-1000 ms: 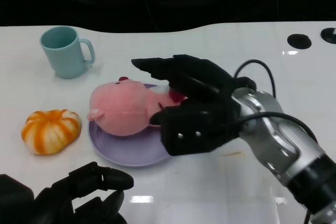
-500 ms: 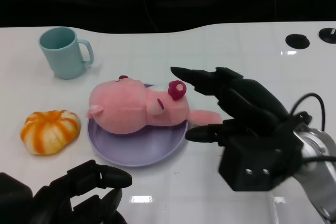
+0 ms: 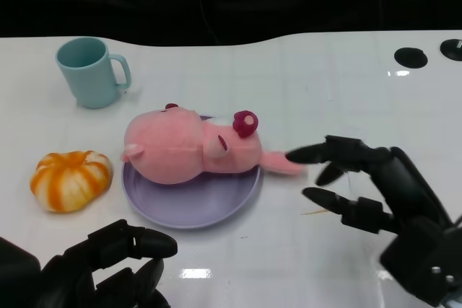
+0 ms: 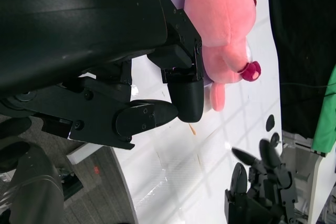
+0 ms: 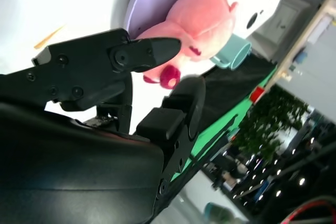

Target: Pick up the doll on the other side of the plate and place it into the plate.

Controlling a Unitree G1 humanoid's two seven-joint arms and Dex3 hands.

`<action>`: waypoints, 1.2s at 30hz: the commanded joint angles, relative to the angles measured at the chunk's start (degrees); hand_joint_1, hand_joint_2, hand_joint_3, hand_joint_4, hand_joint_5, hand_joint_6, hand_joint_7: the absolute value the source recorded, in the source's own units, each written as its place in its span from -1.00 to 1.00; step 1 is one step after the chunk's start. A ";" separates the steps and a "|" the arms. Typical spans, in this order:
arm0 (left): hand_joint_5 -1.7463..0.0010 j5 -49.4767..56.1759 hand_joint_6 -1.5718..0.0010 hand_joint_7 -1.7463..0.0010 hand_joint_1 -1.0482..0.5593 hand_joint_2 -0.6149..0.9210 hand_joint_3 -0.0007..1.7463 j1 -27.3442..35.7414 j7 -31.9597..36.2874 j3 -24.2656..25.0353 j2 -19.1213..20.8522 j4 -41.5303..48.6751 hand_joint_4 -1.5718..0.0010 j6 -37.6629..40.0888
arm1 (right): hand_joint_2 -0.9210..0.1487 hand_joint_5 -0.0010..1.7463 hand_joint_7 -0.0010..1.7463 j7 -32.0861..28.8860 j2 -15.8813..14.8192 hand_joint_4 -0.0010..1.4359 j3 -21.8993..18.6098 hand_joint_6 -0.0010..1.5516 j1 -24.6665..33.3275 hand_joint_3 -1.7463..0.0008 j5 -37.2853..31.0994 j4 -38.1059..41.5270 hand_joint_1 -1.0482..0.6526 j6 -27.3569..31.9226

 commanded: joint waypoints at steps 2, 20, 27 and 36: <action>-0.95 -0.25 0.32 -0.42 0.02 1.00 -0.43 -0.35 -0.43 0.46 0.85 0.07 0.37 0.21 | -0.18 0.84 0.28 0.21 -0.62 0.09 -2.26 0.13 2.32 -0.33 2.65 0.63 0.16 -3.56; -0.95 -0.84 0.32 -0.40 0.04 1.00 -0.40 -0.69 -0.06 0.75 1.25 -0.80 0.38 1.54 | 0.09 0.97 0.50 -2.98 -0.03 0.27 -3.54 0.12 14.07 -0.49 -1.20 -0.16 0.21 -11.79; -0.95 -1.38 0.32 -0.42 0.05 1.00 -0.40 -0.56 -0.11 1.18 0.99 -0.60 0.38 1.55 | 0.12 0.98 0.50 -4.32 0.45 0.27 -3.53 0.11 13.34 -0.55 -2.29 3.38 0.23 -15.22; -0.95 -1.14 0.34 -0.41 0.04 1.00 -0.40 -0.36 -0.79 1.83 2.01 -0.51 0.40 1.22 | 0.14 1.00 0.51 -4.75 0.85 0.27 -3.28 0.11 12.84 -0.55 -3.56 3.44 0.25 -14.42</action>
